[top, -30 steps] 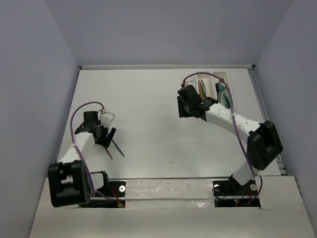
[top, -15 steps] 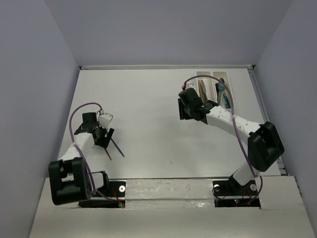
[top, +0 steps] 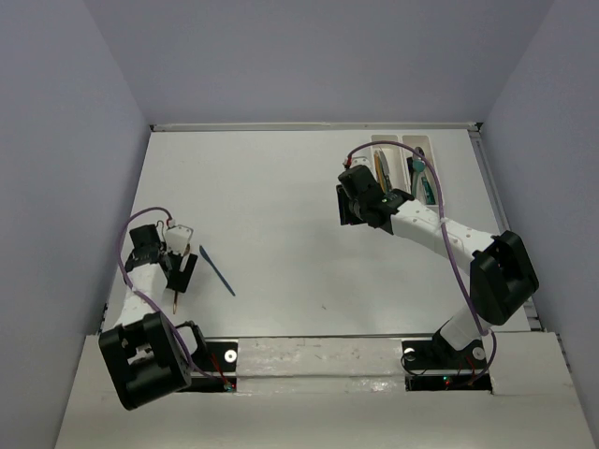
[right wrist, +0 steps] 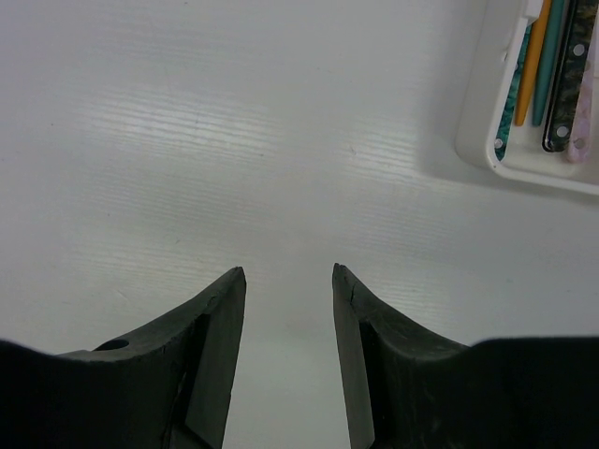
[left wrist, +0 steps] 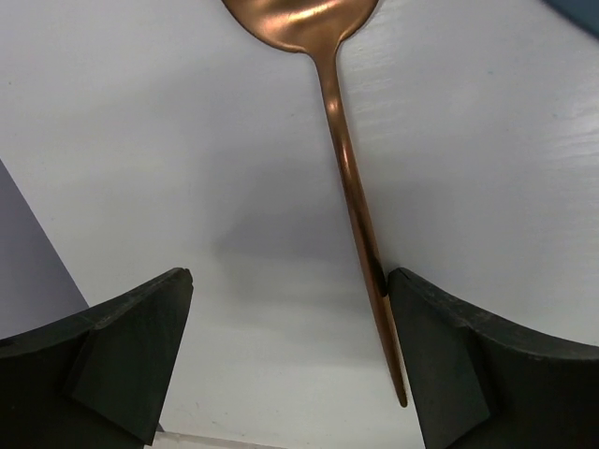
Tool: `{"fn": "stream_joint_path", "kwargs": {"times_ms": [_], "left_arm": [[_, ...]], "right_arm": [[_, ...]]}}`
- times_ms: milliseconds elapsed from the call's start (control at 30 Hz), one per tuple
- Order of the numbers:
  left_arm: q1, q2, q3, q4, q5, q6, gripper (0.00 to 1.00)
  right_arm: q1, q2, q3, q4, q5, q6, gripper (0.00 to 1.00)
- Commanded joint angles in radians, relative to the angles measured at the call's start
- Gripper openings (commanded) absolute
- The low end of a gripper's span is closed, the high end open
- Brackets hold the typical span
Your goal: Sort the eating utensils into containers
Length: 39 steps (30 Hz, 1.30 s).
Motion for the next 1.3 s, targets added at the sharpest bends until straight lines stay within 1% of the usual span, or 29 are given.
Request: {"fn": "stream_joint_path", "kwargs": {"times_ms": [0, 67, 100, 133, 167, 267, 367, 467, 633, 700, 767, 800, 900, 967, 1200, 1267], "left_arm": [[0.059, -0.024, -0.038, -0.039, 0.031, 0.093, 0.97], [0.099, 0.002, -0.036, -0.039, 0.065, 0.130, 0.91], [0.111, 0.015, -0.032, -0.040, 0.077, 0.140, 0.84], [0.122, 0.042, -0.026, -0.043, 0.089, 0.156, 0.80], [0.145, 0.059, -0.010, -0.046, 0.112, 0.163, 0.74], [0.167, 0.114, 0.019, -0.049, 0.141, 0.180, 0.62], [0.168, 0.145, 0.039, -0.060, 0.174, 0.203, 0.55], [0.168, 0.150, 0.048, -0.057, 0.192, 0.223, 0.52], [0.167, 0.176, 0.062, -0.086, 0.238, 0.275, 0.37], [0.168, 0.205, 0.073, -0.097, 0.253, 0.279, 0.23], [0.170, 0.225, 0.083, -0.085, 0.250, 0.260, 0.03], [0.173, 0.242, 0.088, -0.083, 0.250, 0.254, 0.00], [0.176, 0.259, 0.102, -0.088, 0.266, 0.245, 0.00], [0.179, 0.254, 0.100, -0.060, 0.278, 0.227, 0.00], [0.194, 0.115, 0.112, 0.024, 0.342, 0.141, 0.00], [0.196, 0.075, 0.129, 0.053, 0.350, 0.086, 0.00]], "right_arm": [[0.004, -0.019, 0.039, 0.030, -0.003, -0.016, 0.48], [0.004, -0.017, 0.055, 0.018, -0.004, -0.015, 0.48], [0.004, -0.017, 0.059, 0.012, -0.001, -0.016, 0.48], [0.004, -0.016, 0.064, 0.001, 0.002, -0.015, 0.48], [0.004, -0.014, 0.075, -0.005, 0.003, -0.015, 0.48], [0.004, -0.013, 0.084, -0.022, 0.007, -0.009, 0.48], [0.004, -0.014, 0.086, -0.031, 0.014, -0.004, 0.48], [0.004, -0.014, 0.086, -0.042, 0.023, -0.003, 0.48], [0.004, -0.016, 0.086, -0.053, 0.040, -0.003, 0.48], [0.004, -0.017, 0.086, -0.057, 0.045, -0.001, 0.48], [0.004, -0.020, 0.084, -0.059, 0.046, -0.004, 0.48], [0.004, -0.025, 0.082, -0.059, 0.048, -0.003, 0.48], [0.004, -0.034, 0.073, -0.062, 0.053, -0.003, 0.48], [0.004, -0.048, 0.066, -0.062, 0.060, -0.001, 0.48], [0.004, -0.089, 0.047, -0.053, 0.043, 0.010, 0.48], [0.004, -0.105, 0.036, -0.038, 0.028, 0.011, 0.48]]}}
